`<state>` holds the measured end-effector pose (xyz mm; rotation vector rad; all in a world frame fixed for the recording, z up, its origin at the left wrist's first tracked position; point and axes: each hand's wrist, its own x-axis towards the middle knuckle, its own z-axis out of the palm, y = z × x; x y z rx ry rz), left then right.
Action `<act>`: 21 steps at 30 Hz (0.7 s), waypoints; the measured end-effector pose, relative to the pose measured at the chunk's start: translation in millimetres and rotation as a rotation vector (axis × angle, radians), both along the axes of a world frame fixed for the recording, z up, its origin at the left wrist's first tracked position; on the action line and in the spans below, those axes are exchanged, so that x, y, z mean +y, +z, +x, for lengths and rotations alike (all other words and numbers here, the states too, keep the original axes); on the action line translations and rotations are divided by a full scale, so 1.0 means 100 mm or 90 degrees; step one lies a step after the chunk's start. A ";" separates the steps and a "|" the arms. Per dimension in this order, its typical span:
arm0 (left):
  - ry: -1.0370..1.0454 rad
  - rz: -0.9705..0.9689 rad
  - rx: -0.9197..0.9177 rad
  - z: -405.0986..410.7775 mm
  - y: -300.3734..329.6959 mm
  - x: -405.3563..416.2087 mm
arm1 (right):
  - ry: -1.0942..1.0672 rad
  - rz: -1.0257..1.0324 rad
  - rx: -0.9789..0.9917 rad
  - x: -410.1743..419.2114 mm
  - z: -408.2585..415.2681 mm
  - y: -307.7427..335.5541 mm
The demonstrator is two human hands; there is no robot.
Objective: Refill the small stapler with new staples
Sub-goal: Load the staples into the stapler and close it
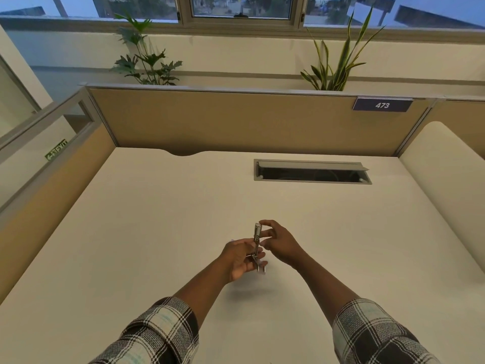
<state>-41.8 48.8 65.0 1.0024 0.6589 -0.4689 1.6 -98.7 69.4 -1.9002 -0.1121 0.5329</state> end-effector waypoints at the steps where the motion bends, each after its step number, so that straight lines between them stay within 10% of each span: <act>1: 0.009 -0.007 0.004 0.01 0.00 0.00 | 0.011 0.004 0.005 -0.01 0.00 0.00; 21: -0.101 0.062 0.006 0.07 0.02 -0.02 | -0.017 0.011 -0.028 -0.02 0.06 -0.09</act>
